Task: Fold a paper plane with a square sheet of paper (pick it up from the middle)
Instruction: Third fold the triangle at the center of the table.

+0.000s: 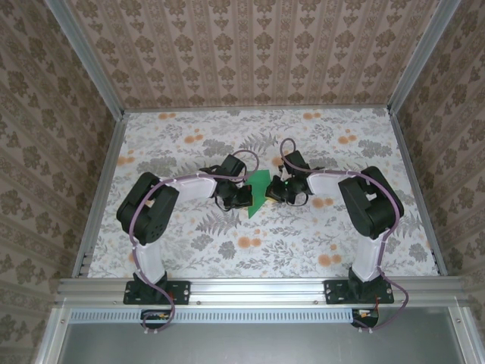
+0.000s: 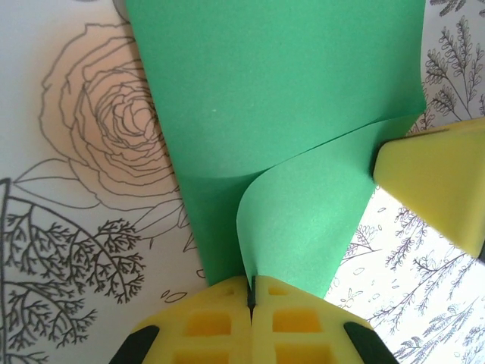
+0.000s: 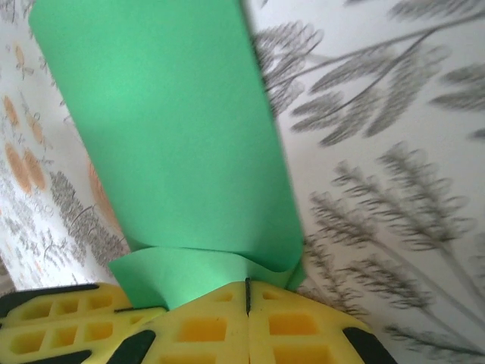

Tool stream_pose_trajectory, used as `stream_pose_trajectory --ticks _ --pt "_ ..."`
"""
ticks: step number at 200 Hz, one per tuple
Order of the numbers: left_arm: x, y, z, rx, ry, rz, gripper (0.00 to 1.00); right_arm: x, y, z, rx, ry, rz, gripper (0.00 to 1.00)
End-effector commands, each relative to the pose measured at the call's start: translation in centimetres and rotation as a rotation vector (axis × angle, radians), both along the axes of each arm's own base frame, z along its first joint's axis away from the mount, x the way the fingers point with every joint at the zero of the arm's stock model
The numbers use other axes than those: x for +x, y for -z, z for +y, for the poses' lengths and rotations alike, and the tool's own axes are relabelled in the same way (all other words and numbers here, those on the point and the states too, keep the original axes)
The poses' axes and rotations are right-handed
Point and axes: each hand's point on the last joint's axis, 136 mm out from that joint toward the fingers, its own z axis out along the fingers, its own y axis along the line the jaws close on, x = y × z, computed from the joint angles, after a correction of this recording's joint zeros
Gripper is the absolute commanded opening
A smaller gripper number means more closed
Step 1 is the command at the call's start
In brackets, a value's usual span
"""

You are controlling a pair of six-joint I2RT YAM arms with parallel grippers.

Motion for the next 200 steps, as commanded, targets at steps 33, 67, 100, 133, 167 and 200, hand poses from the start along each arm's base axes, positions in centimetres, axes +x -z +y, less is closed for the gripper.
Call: stream_pose_trajectory --ticks 33,67,100,133,167,200 --pt "-1.5 2.9 2.1 0.125 0.007 0.067 0.03 2.1 -3.6 -2.2 -0.014 0.077 -0.108 0.07" --pt "-1.4 2.7 1.9 0.120 0.011 0.065 0.03 -0.2 -3.7 0.8 0.061 -0.024 -0.097 0.08" --pt "-1.3 2.5 1.6 0.115 0.018 0.060 0.03 -1.2 -2.6 2.3 0.087 -0.068 -0.060 0.08" --pt "-1.1 2.2 1.4 0.114 0.036 0.048 0.03 -1.5 -1.1 2.8 0.086 -0.085 -0.019 0.07" --pt "-0.6 1.2 1.3 0.120 0.057 0.020 0.04 -2.1 0.8 1.7 0.022 -0.062 0.019 0.07" --pt "0.6 -1.3 1.0 0.106 0.021 -0.029 0.12 -2.9 2.8 0.3 -0.057 -0.023 0.070 0.07"
